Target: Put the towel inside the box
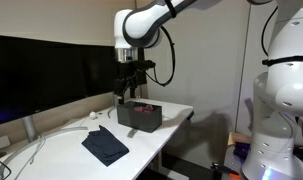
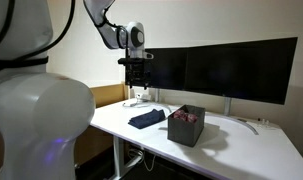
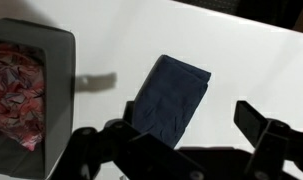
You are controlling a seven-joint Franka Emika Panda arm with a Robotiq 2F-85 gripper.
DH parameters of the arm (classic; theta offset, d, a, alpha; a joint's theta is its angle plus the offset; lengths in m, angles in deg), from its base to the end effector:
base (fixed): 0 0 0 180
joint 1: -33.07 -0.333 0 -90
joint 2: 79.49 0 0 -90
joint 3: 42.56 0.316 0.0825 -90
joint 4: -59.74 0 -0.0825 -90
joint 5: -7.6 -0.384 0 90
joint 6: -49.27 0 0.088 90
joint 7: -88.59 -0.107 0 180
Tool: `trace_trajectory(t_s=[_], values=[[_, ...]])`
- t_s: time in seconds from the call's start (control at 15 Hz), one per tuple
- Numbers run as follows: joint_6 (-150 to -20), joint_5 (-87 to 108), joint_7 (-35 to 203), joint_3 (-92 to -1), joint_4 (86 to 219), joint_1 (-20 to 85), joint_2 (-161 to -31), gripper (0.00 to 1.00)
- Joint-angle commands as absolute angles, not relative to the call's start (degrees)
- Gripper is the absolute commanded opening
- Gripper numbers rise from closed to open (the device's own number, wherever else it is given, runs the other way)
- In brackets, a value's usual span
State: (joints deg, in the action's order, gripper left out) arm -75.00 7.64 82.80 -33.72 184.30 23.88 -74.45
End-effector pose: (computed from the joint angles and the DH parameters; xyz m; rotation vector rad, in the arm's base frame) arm 0.4997 0.1638 0.4377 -3.1179 -0.3348 -0.1302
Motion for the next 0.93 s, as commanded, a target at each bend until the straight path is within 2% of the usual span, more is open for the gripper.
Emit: trace_trajectory(t_s=[0.0,0.4,0.87], values=[[-73.91,9.65,80.35,-33.25,178.94,24.06,-78.23,1.00],[-72.44,10.07,79.33,-33.48,172.46,23.70,-81.87,1.00],[-73.12,9.62,79.21,-33.88,171.85,23.60,-85.59,1.00]])
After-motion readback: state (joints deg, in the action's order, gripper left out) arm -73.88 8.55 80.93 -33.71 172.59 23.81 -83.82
